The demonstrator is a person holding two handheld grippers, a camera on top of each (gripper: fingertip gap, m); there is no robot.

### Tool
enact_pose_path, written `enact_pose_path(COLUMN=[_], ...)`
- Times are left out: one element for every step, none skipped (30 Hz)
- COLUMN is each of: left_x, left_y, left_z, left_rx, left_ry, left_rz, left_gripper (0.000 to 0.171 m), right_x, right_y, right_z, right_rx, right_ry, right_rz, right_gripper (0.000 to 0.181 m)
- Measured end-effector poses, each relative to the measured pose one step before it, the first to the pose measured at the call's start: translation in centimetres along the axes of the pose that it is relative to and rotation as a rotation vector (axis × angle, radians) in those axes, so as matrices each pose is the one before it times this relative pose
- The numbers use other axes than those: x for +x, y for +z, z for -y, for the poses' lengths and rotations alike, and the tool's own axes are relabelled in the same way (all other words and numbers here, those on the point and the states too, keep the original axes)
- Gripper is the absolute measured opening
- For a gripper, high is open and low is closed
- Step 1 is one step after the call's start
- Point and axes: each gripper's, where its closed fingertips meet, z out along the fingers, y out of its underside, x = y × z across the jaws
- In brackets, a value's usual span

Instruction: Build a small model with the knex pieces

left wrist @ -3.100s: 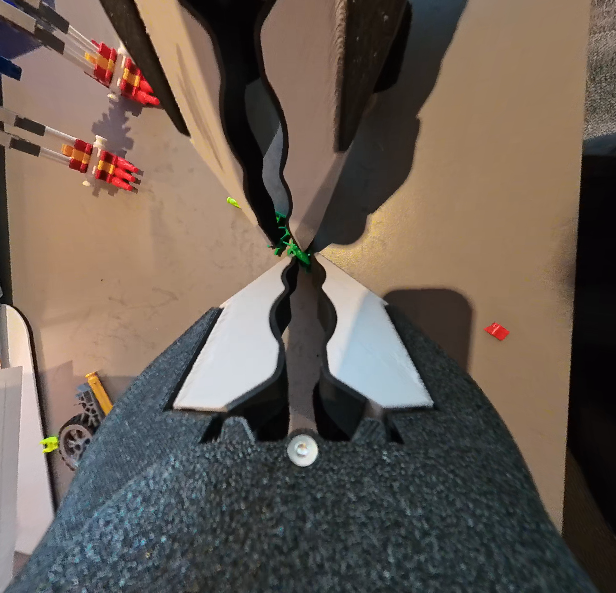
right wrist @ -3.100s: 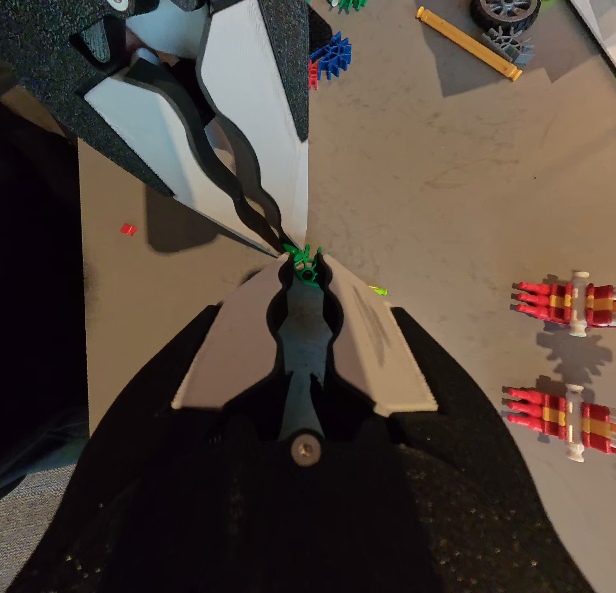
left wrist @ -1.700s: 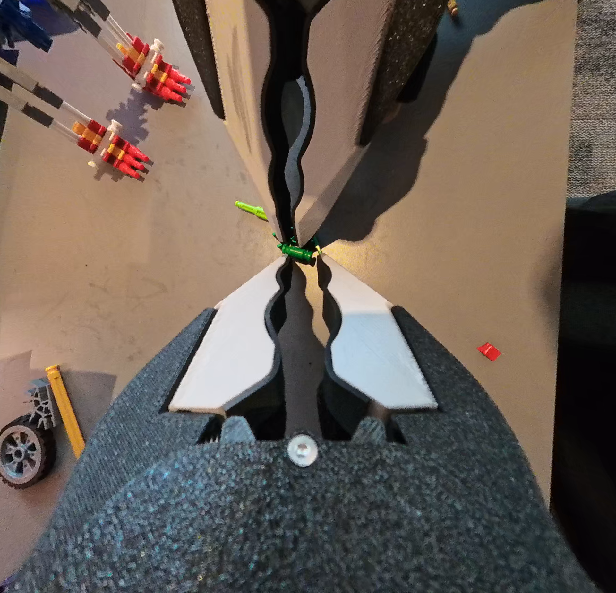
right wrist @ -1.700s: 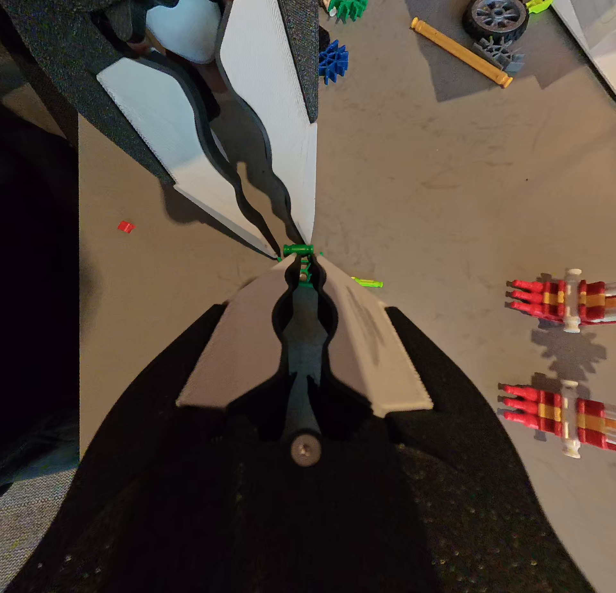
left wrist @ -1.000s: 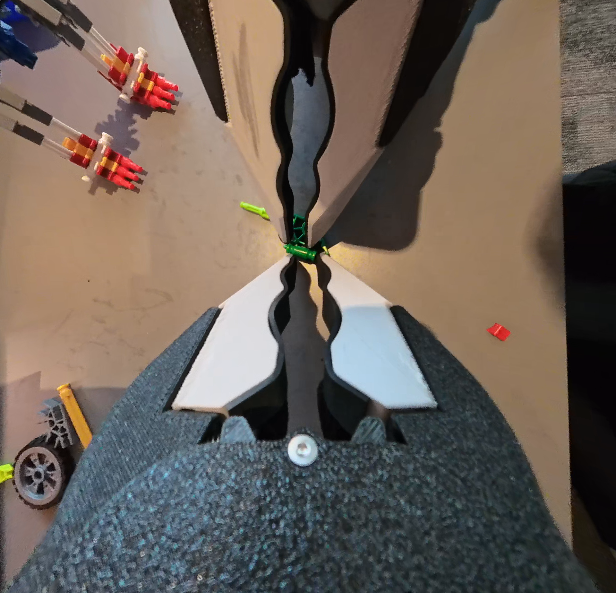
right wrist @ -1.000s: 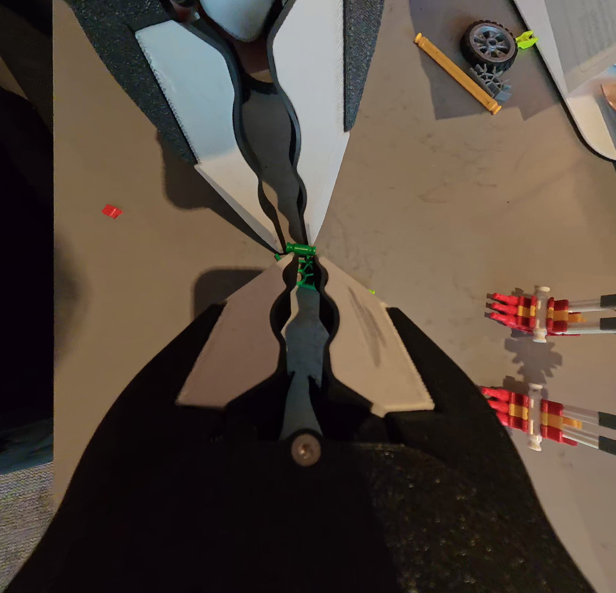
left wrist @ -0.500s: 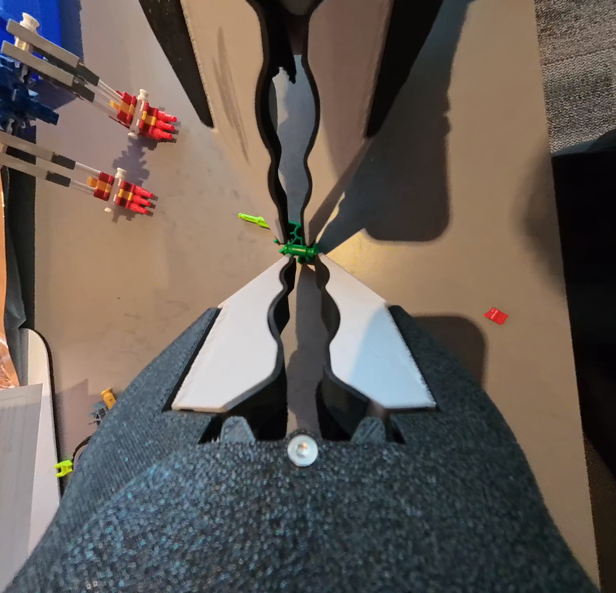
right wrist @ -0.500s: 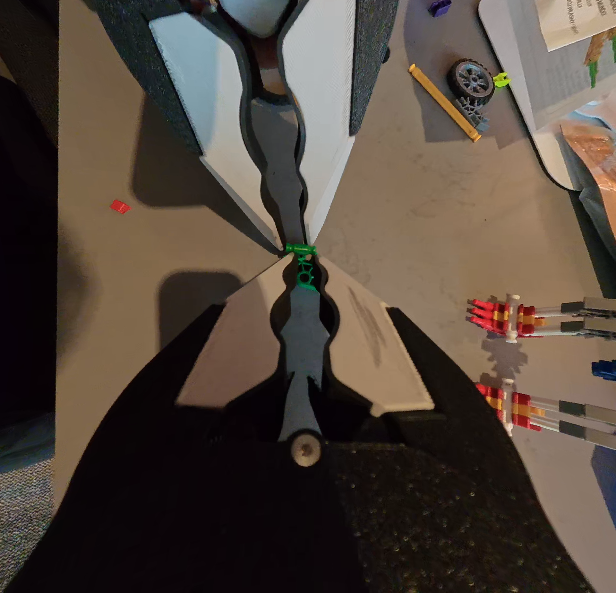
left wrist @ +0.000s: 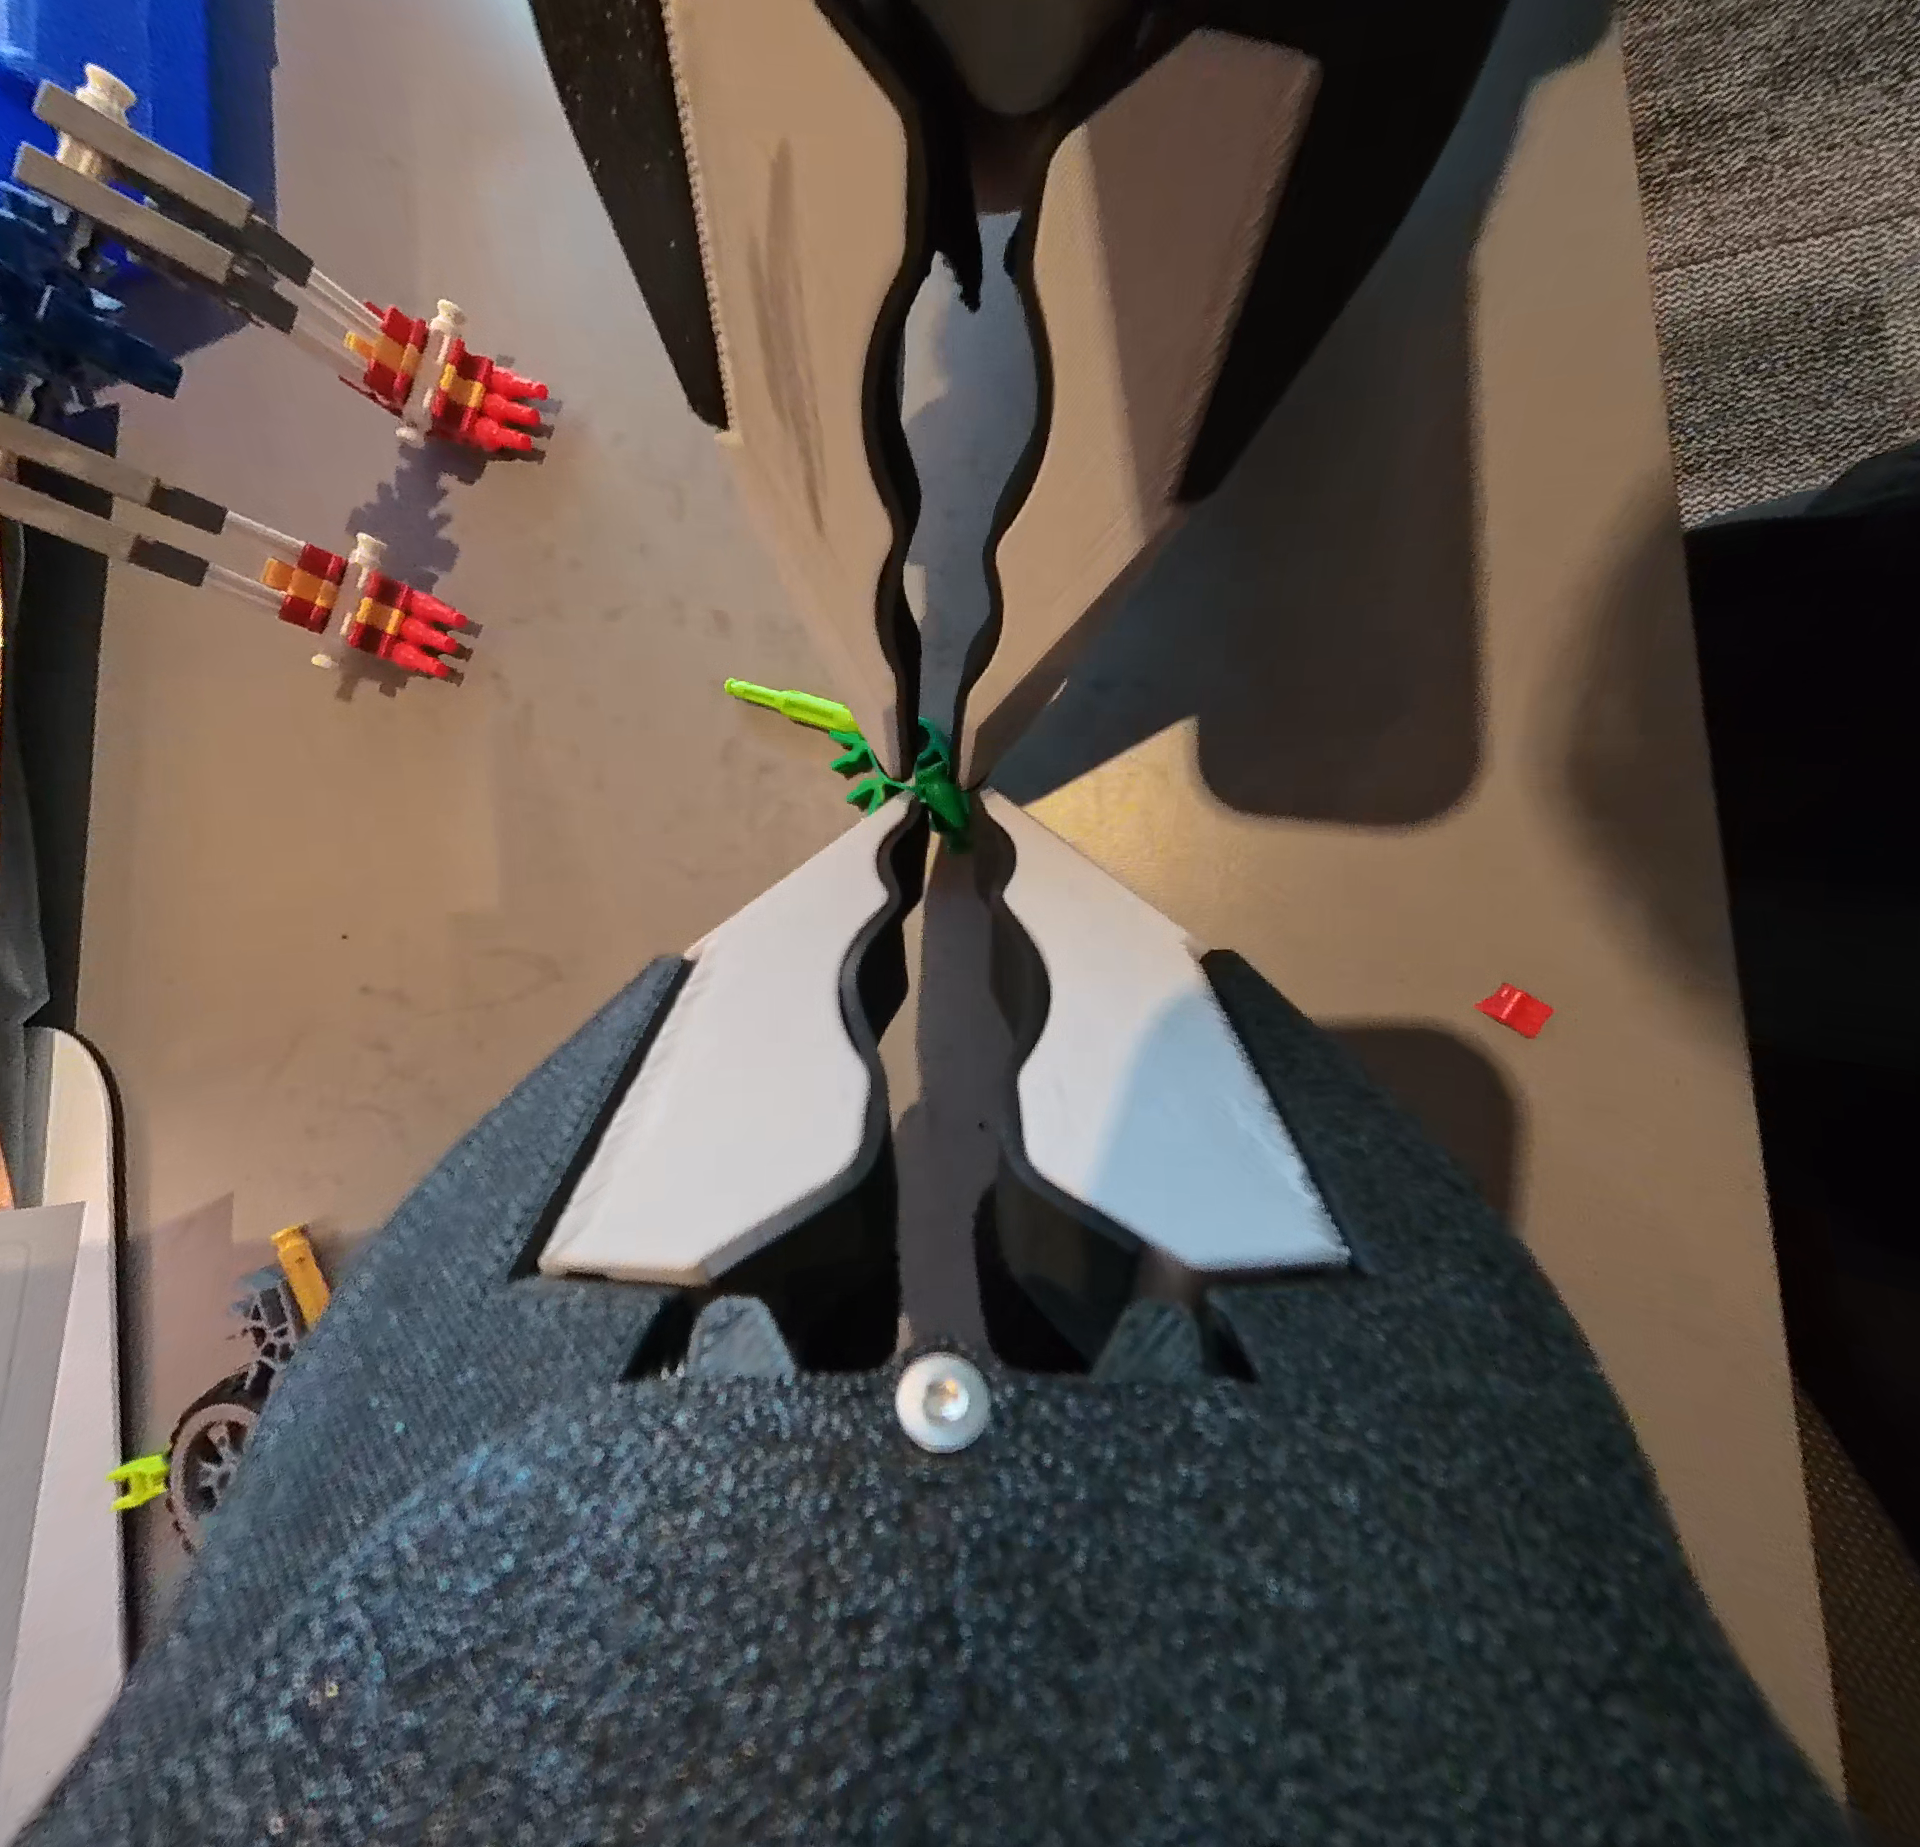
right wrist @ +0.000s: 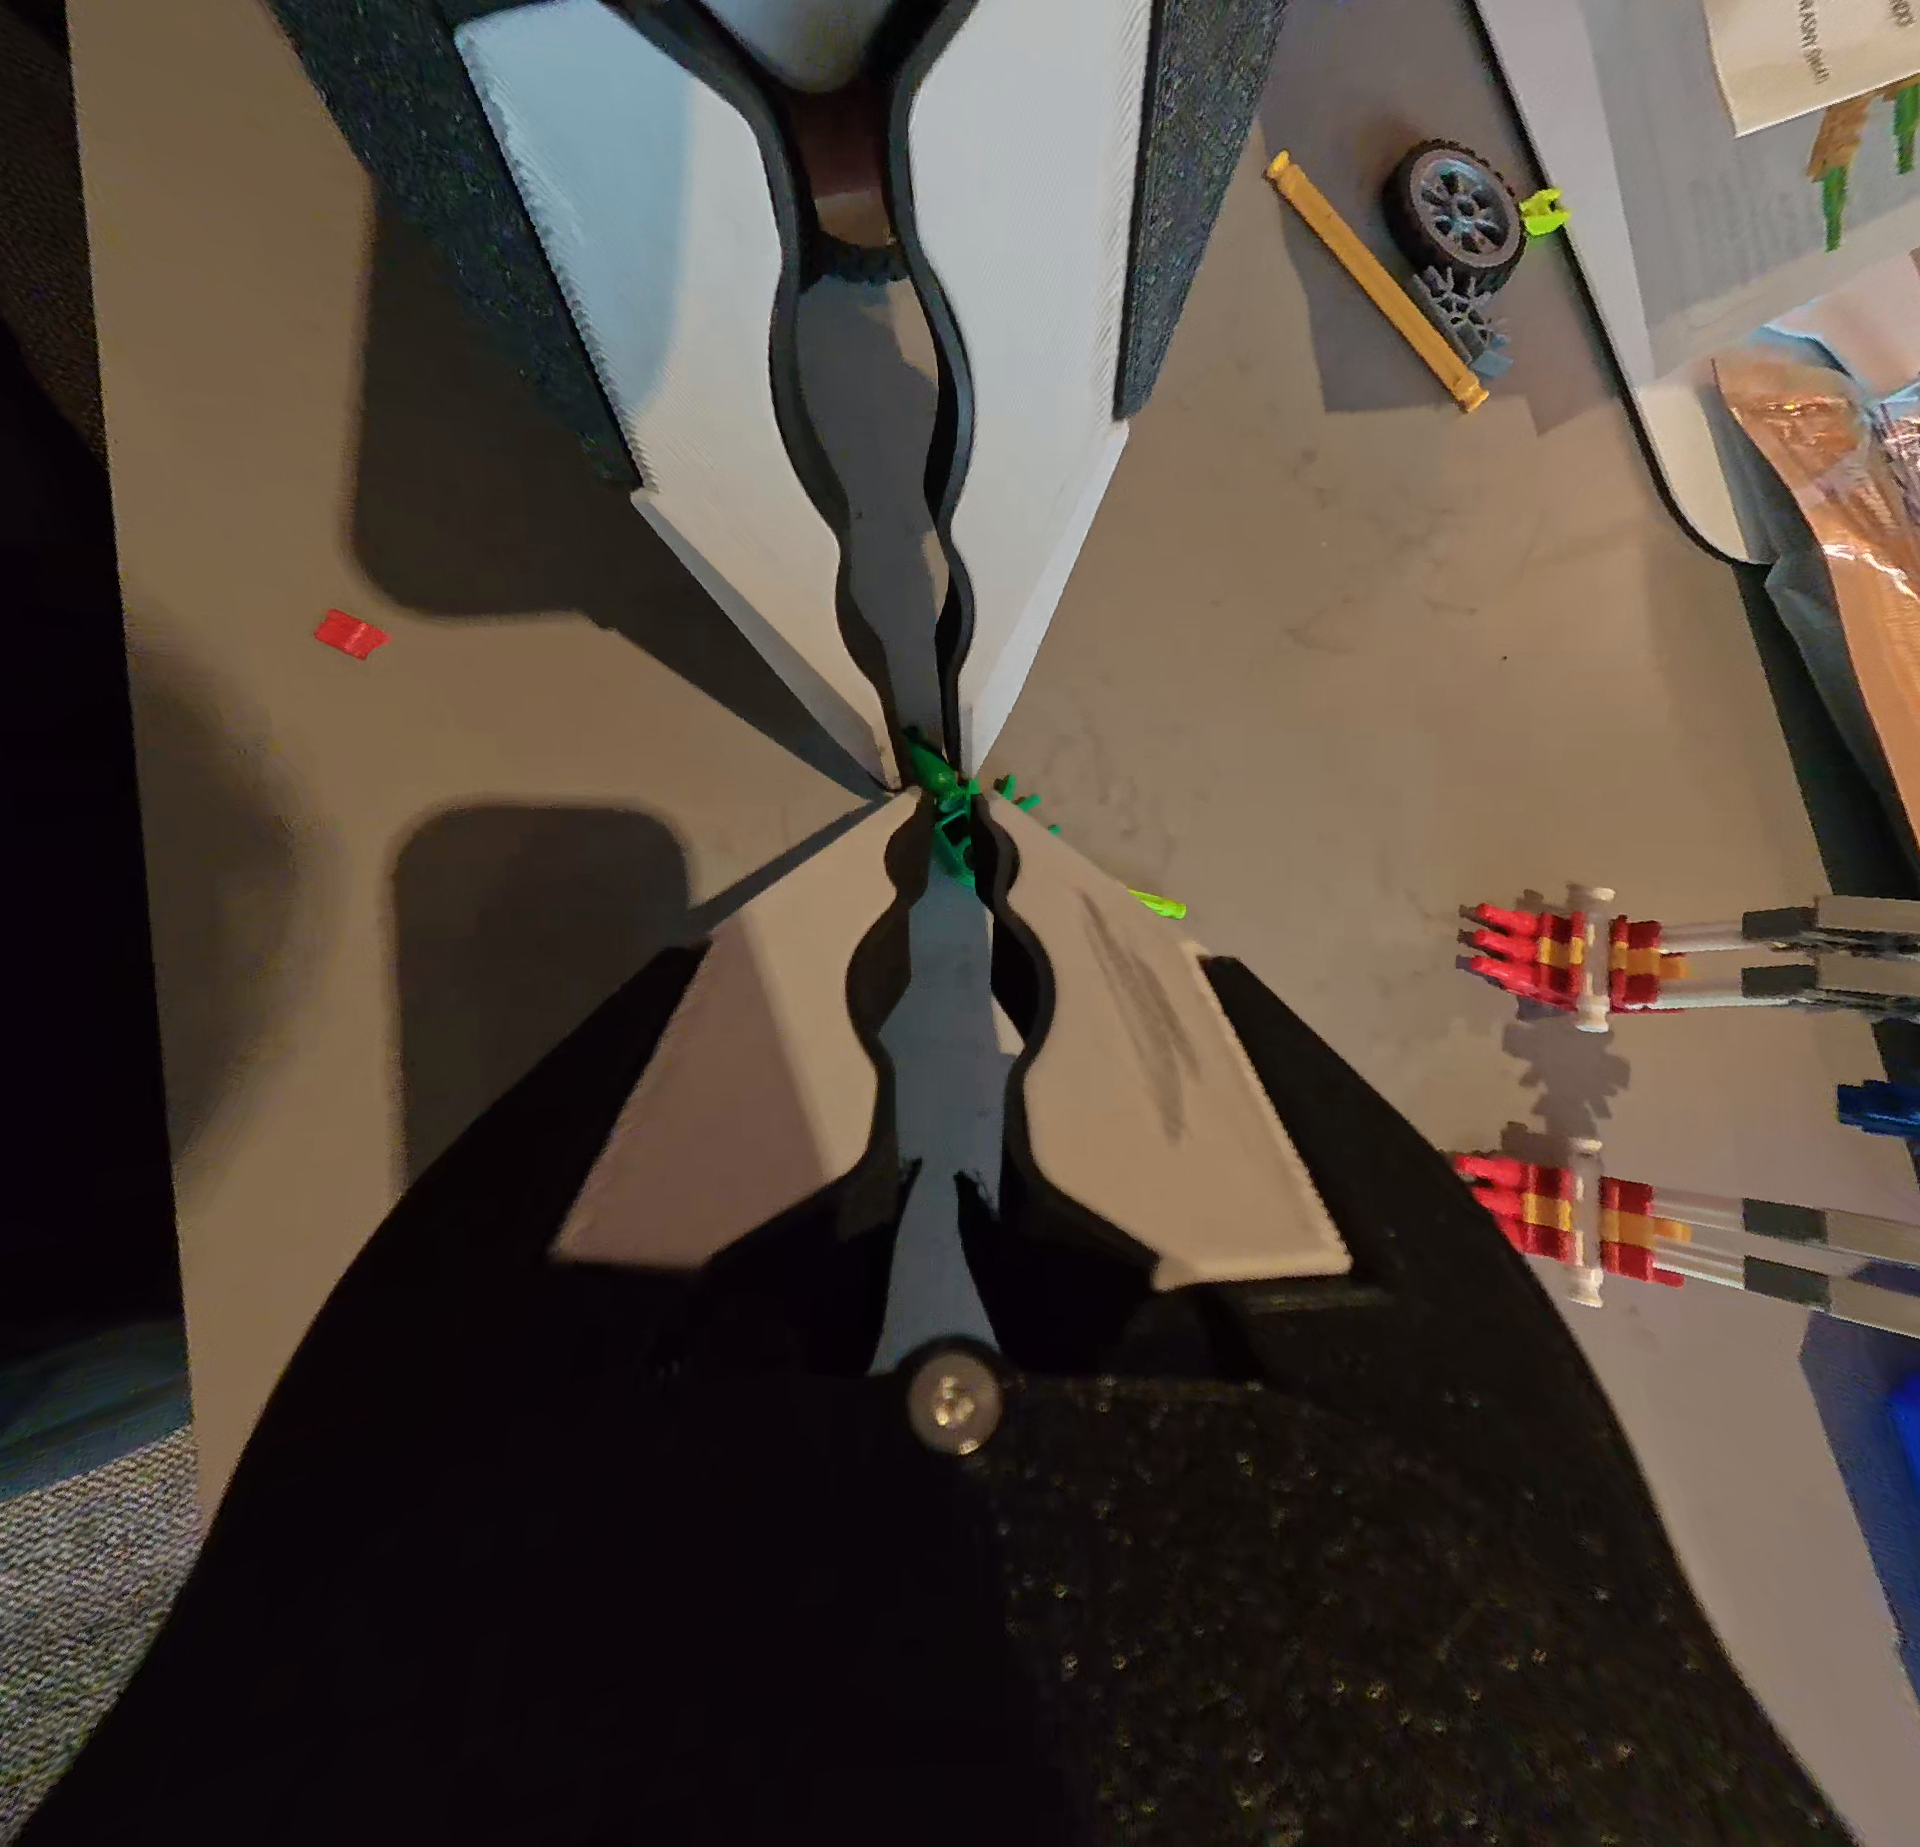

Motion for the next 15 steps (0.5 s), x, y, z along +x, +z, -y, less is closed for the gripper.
enact_pose_path(left_x=[0.037,-0.002,0.045,0.001,-0.031,0.016,0.009,-0.042,-0.005,0.026,-0.025,0.016,0.064,0.017,-0.055], left_y=[0.037,0.009,0.000,-0.006,-0.006,-0.003,0.013,0.025,0.043,0.041,0.014,0.014,0.015,0.011,0.001], left_z=[-0.078,-0.035,0.024,-0.001,-0.035,-0.046,-0.037,-0.037,-0.069,-0.067,-0.036,-0.054,-0.045,-0.036,-0.054], left_rx=[-0.00228,-0.00087,0.00174,-0.00080,-0.00347,-0.00441,-0.00399,-0.00341,-0.00491,-0.00376,-0.00099,-0.00166,-0.00103,-0.00135,-0.00307], left_ry=[-0.0011,-0.0013,-0.0035,-0.0007,0.0004,0.0022,0.0027,0.0002,-0.0026,0.0008,0.0016,-0.0010,-0.0016,-0.0014,-0.0035], left_rz=[0.0014,0.0049,0.0013,0.0048,0.0055,0.0022,0.0028,0.0049,0.0014,0.0002,0.0038,0.0000,-0.0024,0.0008,0.0047], left_gripper=[0.007,0.007,0.007,0.007,0.007,0.007,0.007,0.006,0.006,0.006,0.006,0.006,0.006,0.006,0.006], right_x=[-0.066,-0.010,-0.017,0.017,-0.018,-0.073,-0.010,0.022,-0.003,-0.001,0.047,0.101,0.049,0.062,0.082], right_y=[-0.016,-0.022,0.003,0.011,0.014,0.029,0.048,0.036,0.023,-0.002,-0.033,-0.052,-0.075,-0.078,-0.060], right_z=[0.049,0.018,-0.037,-0.027,0.020,0.016,-0.015,-0.045,-0.065,-0.060,-0.073,-0.046,-0.056,-0.061,-0.069], right_rx=[0.0050,0.0033,-0.0009,-0.0001,0.0023,0.0021,0.0003,-0.0004,-0.0013,-0.0016,-0.0023,-0.0011,-0.0007,-0.0004,-0.0012], right_ry=[0.0039,0.0018,-0.0008,-0.0010,0.0001,-0.0009,0.0000,-0.0005,-0.0009,-0.0008,-0.0001,0.0000,0.0006,0.0006,0.0010], right_rz=[0.0053,0.0021,0.0027,0.0010,0.0033,0.0054,0.0022,-0.0001,0.0019,0.0013,-0.0015,-0.0043,0.0000,-0.0003,-0.0006], right_gripper=[0.006,0.007,0.007,0.006,0.007,0.007,0.007,0.007,0.007,0.007,0.007,0.007,0.007,0.007,0.007])
